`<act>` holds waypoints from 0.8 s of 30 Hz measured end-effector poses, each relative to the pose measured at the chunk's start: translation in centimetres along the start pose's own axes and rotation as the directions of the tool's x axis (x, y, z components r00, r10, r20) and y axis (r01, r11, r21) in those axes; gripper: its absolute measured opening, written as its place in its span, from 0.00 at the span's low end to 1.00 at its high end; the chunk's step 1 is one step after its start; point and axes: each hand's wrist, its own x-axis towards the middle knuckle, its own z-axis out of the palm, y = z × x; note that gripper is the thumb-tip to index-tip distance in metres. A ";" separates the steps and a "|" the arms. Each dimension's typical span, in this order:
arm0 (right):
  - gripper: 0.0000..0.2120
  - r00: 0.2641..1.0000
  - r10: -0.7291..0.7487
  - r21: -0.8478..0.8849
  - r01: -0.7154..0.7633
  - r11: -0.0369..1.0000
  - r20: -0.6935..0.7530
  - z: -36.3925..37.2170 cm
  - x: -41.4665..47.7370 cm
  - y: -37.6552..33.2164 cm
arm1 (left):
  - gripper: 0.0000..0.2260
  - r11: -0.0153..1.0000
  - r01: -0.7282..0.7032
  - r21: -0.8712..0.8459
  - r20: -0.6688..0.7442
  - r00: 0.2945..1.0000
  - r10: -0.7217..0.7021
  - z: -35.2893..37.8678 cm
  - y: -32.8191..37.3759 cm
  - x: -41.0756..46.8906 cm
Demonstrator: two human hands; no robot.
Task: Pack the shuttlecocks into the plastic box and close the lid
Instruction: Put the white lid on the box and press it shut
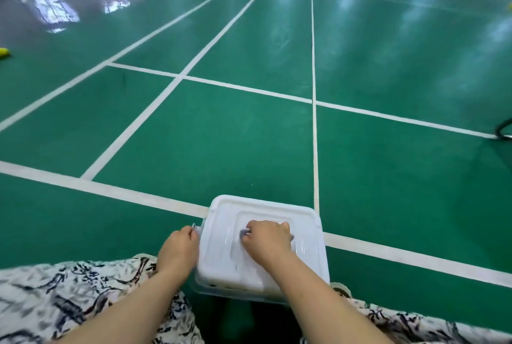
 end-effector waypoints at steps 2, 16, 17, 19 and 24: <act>0.16 1.000 -0.013 -0.006 0.013 1.000 0.008 0.2 -0.2 -0.6 | 0.19 0.999 -0.009 -0.045 0.004 1.000 0.009 0.3 0.2 0.0; 0.13 0.997 -0.079 -0.059 0.078 0.995 -0.018 0.1 0.4 -0.9 | 0.22 1.000 0.026 -0.002 -0.027 0.999 -0.026 1.7 0.2 0.3; 0.14 0.997 -0.079 -0.059 0.078 0.995 -0.018 0.3 0.4 -0.8 | 0.21 0.999 0.036 0.010 -0.020 0.999 -0.036 1.7 0.1 0.2; 0.14 0.996 -0.090 -0.058 0.089 0.994 -0.017 0.7 0.4 -0.7 | 0.20 0.998 0.049 0.034 -0.006 0.999 -0.049 1.6 0.0 0.0; 0.14 0.987 -0.154 -0.085 0.150 0.985 -0.050 1.0 0.3 -0.3 | 0.16 0.995 0.090 0.047 -0.059 0.994 -0.087 1.6 0.1 -0.8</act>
